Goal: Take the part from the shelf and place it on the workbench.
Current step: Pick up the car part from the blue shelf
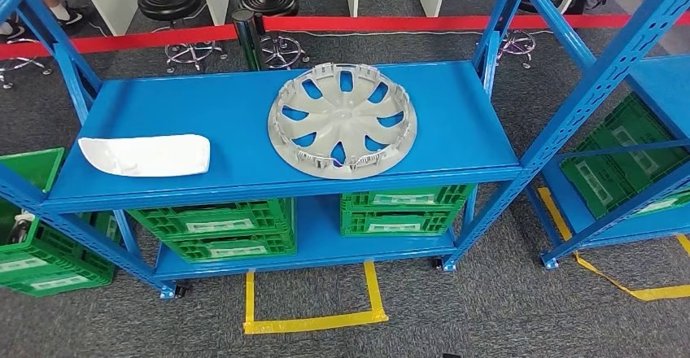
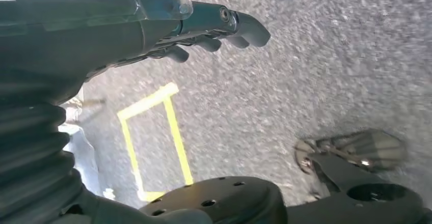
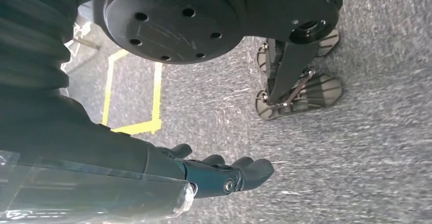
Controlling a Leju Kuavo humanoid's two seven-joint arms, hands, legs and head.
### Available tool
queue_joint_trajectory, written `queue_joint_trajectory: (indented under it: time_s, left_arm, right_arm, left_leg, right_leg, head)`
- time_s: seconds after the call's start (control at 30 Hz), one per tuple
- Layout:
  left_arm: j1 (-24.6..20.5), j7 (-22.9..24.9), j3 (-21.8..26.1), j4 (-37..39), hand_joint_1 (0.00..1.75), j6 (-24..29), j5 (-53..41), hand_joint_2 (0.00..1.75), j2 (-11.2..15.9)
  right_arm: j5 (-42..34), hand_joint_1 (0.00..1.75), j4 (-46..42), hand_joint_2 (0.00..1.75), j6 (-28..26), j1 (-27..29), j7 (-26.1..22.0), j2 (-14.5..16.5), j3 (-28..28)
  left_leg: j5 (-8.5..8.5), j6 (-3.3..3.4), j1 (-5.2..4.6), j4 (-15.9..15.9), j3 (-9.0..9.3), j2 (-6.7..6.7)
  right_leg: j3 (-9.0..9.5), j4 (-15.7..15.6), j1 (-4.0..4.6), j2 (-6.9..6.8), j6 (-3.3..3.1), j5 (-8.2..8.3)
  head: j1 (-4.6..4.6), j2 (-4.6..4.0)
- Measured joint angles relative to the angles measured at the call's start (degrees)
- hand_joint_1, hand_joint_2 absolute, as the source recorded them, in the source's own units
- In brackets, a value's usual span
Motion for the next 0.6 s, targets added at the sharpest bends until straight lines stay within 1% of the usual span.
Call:
queue_joint_trajectory:
  time_s: [0.03, 0.17, 0.2, 0.27, 0.33, 0.47, 0.6]
  left_arm:
    - [-0.24, 0.44, -0.96, 0.20, 0.00, 0.36, -0.08, 0.00, 0.01]
    - [-1.04, 2.17, -4.96, 1.05, 0.00, 1.74, -0.40, 0.00, 0.02]
    - [-1.26, 2.54, -5.93, 1.19, 0.00, 2.05, -0.45, 0.00, -0.06]
    - [-1.67, 3.20, -7.76, 1.42, 0.00, 2.65, -0.47, 0.87, -0.28]
    - [-2.02, 3.78, -9.48, 1.68, 0.00, 3.52, -0.39, 1.75, -0.49]
    - [-2.67, 4.22, -12.12, 2.13, 0.00, 5.60, 0.53, 1.75, -0.67]
    - [-3.29, 3.33, -13.99, 2.57, 0.00, 7.61, 2.20, 1.75, -0.90]
  right_arm:
    - [-1.36, 0.00, 0.20, 0.00, -0.38, -0.26, 0.23, -0.11, 0.96]
    - [-7.48, 0.00, 1.07, 1.75, -1.82, -1.40, 0.84, -0.64, 4.92]
    - [-9.05, 0.00, 1.25, 1.75, -2.10, -1.67, 0.85, -0.75, 5.70]
    - [-12.12, 0.00, 1.60, 1.75, -2.49, -2.12, 0.29, -0.96, 7.01]
    - [-15.60, 0.00, 1.93, 1.75, -2.64, -2.49, -1.23, -1.16, 8.01]
    - [-22.12, 0.00, 2.53, 1.75, -2.05, -3.12, -5.98, -1.40, 9.22]
    - [-27.76, 0.00, 3.01, 1.75, -0.29, -3.86, -11.95, -1.54, 9.25]
  left_leg:
    - [0.00, 0.00, 0.00, 0.00, 0.01, 0.00]
    - [0.00, 0.00, -0.01, 0.01, 0.02, -0.03]
    - [0.00, 0.00, -0.01, 0.01, 0.02, -0.03]
    - [0.00, 0.00, -0.01, 0.01, 0.02, -0.02]
    - [0.00, 0.00, -0.01, 0.01, 0.03, -0.02]
    - [0.00, 0.00, -0.01, 0.01, 0.04, -0.02]
    - [0.00, 0.00, -0.01, 0.01, 0.09, -0.01]
  right_leg:
    - [0.00, 0.00, 0.00, 0.00, 0.00, 0.00]
    - [0.01, 0.00, -0.01, 0.00, 0.00, 0.00]
    - [0.01, 0.00, -0.01, 0.00, 0.00, 0.00]
    - [0.02, 0.00, -0.01, 0.00, 0.01, 0.01]
    - [0.02, 0.00, -0.01, 0.00, 0.02, 0.01]
    - [0.04, 0.00, -0.01, 0.00, 0.03, 0.02]
    - [0.08, 0.00, -0.01, 0.00, 0.03, 0.02]
  head:
    - [-0.01, -0.01]
    - [-0.02, -0.01]
    - [-0.02, 0.00]
    - [-0.01, 0.00]
    - [0.02, 0.00]
    - [-0.04, 0.00]
    - [-0.08, 0.00]
